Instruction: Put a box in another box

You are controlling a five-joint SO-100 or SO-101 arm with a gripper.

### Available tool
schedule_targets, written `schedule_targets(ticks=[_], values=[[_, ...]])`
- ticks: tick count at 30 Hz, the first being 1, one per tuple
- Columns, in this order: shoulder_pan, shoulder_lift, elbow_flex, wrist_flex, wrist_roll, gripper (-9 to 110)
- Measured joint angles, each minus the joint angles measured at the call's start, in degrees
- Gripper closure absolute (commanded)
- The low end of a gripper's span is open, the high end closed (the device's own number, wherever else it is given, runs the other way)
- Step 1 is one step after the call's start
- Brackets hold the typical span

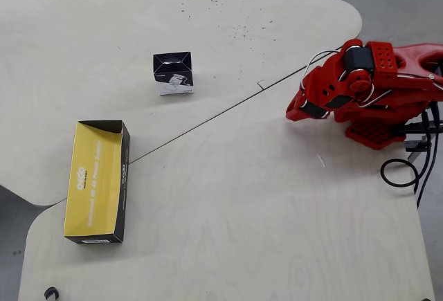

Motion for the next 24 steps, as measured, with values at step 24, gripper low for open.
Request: schedule_targets(ticks=[24], values=[[-1.05,0.00,-0.26,-4.22,8.17,93]])
